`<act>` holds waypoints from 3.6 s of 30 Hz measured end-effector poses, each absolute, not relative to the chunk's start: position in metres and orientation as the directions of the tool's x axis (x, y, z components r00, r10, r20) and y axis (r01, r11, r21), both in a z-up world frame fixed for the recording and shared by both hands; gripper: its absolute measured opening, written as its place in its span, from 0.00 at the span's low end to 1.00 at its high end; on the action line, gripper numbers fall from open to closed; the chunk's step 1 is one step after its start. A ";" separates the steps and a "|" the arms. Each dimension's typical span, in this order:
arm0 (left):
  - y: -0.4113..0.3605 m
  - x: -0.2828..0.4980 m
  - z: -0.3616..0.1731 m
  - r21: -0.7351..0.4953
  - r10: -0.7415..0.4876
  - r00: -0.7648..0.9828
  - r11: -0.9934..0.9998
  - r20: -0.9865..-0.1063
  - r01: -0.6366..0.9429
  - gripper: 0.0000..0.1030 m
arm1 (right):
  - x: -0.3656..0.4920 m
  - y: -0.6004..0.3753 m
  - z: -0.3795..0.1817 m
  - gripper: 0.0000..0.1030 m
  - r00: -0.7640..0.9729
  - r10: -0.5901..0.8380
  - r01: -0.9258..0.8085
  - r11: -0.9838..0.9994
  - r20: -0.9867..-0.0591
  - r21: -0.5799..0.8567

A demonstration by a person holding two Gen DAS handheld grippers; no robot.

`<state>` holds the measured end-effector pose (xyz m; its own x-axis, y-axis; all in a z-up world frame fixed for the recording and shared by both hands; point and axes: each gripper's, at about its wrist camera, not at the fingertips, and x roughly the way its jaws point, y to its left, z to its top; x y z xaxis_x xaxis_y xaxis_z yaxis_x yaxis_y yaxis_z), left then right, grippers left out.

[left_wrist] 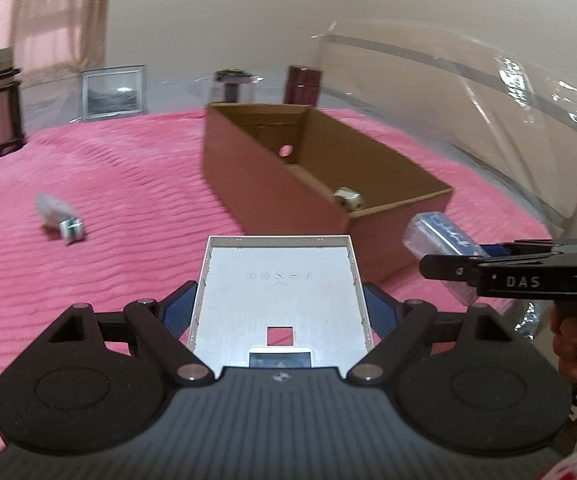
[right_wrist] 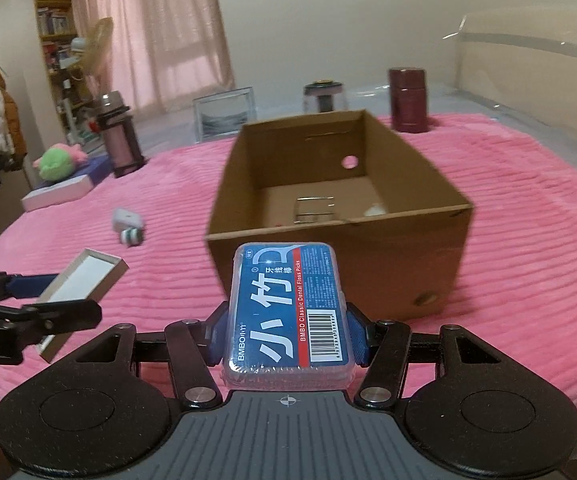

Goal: Organize rigid objects
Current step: 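Carry the white tray and floss box over the cardboard box with both tools, then open both tools to drop the tray and floss box into the box, then withdraw both tools from the box back toward the remaining items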

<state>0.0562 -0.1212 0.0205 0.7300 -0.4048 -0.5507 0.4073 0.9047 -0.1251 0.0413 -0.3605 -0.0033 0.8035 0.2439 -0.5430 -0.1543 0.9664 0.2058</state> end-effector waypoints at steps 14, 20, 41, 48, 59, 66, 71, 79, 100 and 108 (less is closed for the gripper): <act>-0.159 0.072 0.046 -0.120 -0.501 0.690 0.844 -0.522 0.523 0.81 | 0.036 -0.397 0.011 0.53 0.827 0.180 -0.116 0.981 -0.532 0.153; -0.170 0.091 0.063 -0.127 -0.543 0.671 0.816 -0.505 0.564 0.81 | 0.043 -0.409 0.028 0.53 0.837 0.204 -0.132 0.976 -0.508 0.174; -0.224 0.265 0.102 0.238 -0.479 0.645 0.662 -0.596 0.711 0.81 | 0.205 -0.422 0.072 0.53 0.779 0.278 -0.357 0.933 -0.562 -0.033; -0.238 0.322 0.088 0.309 -0.432 0.620 0.595 -0.655 0.742 0.81 | 0.269 -0.404 0.047 0.53 0.724 0.250 -0.472 0.860 -0.643 -0.196; -0.260 0.384 0.028 0.411 -0.309 0.599 0.497 -0.739 0.764 0.81 | 0.335 -0.370 -0.016 0.53 0.666 0.186 -0.605 0.702 -0.722 -0.377; -0.264 0.396 0.002 0.442 -0.270 0.595 0.459 -0.757 0.770 0.81 | 0.357 -0.353 -0.040 0.53 0.651 0.155 -0.648 0.624 -0.743 -0.437; -0.265 0.400 -0.005 0.454 -0.251 0.594 0.444 -0.764 0.772 0.81 | 0.374 -0.346 -0.050 0.53 0.635 0.128 -0.651 0.619 -0.762 -0.439; -0.259 0.398 -0.007 0.464 -0.256 0.614 0.461 -0.746 0.756 0.82 | 0.383 -0.341 -0.055 0.53 0.629 0.124 -0.653 0.620 -0.767 -0.435; -0.211 0.372 0.041 0.306 -0.348 0.662 0.681 -0.664 0.665 0.81 | 0.368 -0.354 -0.016 0.53 0.697 0.170 -0.539 0.765 -0.697 -0.352; -0.166 0.329 0.066 0.080 -0.404 0.678 0.823 -0.613 0.562 0.81 | 0.319 -0.361 0.023 0.53 0.717 0.223 -0.411 0.901 -0.660 -0.142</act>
<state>0.3290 -0.1663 0.0659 0.6785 -0.4044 -0.6133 0.5625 0.8230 0.0796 0.3188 -0.3612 0.0232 0.7172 0.2227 -0.6603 -0.4107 0.9006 -0.1424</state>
